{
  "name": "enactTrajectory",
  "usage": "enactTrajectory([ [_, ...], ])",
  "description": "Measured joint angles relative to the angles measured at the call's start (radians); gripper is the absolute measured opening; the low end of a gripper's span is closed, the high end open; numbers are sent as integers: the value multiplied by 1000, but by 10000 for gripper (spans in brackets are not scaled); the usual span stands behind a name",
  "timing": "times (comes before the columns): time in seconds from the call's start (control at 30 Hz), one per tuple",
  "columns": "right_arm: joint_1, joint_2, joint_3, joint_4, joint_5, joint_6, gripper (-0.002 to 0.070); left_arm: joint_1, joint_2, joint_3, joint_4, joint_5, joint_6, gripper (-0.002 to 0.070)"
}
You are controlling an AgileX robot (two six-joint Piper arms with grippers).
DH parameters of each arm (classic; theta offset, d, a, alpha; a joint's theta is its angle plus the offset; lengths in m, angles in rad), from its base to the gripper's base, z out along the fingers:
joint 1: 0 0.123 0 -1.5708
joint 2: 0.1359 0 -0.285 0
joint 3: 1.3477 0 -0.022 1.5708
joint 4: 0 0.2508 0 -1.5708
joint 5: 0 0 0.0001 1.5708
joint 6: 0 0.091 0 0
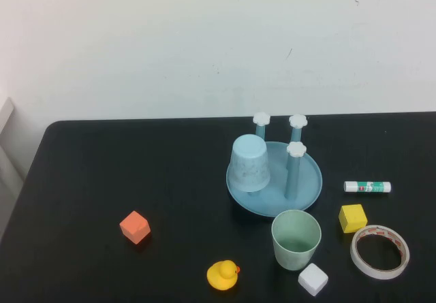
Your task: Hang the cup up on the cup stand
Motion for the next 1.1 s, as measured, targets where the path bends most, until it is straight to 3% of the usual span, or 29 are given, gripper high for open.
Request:
enactTrajectory([
  [1.1,0,0,0,-6,-5,-2,-2,0,0,4,4,-25,0,-1],
])
